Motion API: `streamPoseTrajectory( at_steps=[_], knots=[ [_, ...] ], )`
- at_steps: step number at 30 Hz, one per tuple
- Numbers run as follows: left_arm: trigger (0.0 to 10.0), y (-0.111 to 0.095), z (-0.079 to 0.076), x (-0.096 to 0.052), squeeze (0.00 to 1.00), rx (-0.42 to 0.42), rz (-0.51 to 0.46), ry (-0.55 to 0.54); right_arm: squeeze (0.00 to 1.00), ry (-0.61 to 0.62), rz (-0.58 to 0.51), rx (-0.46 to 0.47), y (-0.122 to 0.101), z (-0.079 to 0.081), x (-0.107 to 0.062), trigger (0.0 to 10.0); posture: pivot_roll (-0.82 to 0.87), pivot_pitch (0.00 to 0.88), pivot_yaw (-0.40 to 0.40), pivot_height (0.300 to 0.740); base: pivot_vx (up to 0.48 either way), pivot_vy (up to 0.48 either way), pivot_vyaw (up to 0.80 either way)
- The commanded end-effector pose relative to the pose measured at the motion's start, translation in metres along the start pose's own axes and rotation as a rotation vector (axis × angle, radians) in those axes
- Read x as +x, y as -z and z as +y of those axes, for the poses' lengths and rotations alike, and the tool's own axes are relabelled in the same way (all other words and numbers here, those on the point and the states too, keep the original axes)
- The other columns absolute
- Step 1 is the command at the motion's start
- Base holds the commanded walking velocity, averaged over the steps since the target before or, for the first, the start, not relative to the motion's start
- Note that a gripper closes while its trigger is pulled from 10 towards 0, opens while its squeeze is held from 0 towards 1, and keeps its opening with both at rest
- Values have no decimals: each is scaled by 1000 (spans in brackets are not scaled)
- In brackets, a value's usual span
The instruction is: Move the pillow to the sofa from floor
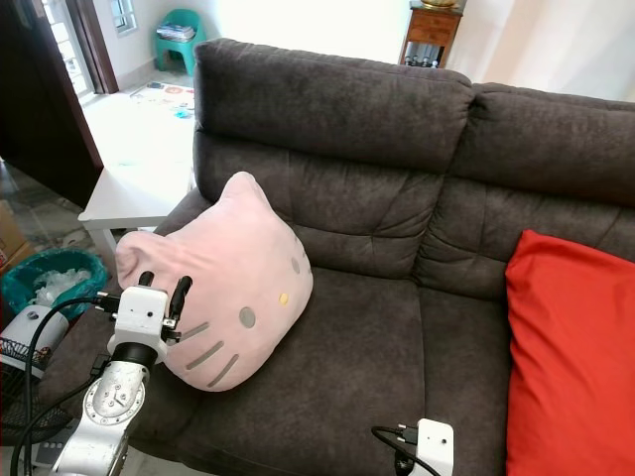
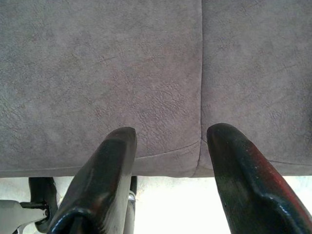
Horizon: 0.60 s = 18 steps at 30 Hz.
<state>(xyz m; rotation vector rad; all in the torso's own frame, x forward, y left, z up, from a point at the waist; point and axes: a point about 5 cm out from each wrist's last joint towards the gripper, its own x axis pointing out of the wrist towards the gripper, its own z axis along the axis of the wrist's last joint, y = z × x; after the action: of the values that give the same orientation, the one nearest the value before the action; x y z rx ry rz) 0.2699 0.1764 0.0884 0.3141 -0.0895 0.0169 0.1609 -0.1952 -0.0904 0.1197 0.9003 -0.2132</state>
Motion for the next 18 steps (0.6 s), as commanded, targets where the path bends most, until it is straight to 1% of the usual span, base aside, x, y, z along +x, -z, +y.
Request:
streamPoseTrajectory(
  at_steps=[1,11,18],
  knots=[
    [10000,-4,1,4,0,-10,-21,4,0,8,-3,8,1,-2,-1,10000,171,0,-86,740,0,0,0],
    [10000,-5,1,5,0,-22,-19,-3,0,10,3,4,1,-3,0,10000,170,6,-89,740,0,0,0],
    [10000,-4,1,5,0,-29,-12,-3,0,3,11,1,2,-2,0,10000,168,12,-86,740,-250,0,0]
  ],
)
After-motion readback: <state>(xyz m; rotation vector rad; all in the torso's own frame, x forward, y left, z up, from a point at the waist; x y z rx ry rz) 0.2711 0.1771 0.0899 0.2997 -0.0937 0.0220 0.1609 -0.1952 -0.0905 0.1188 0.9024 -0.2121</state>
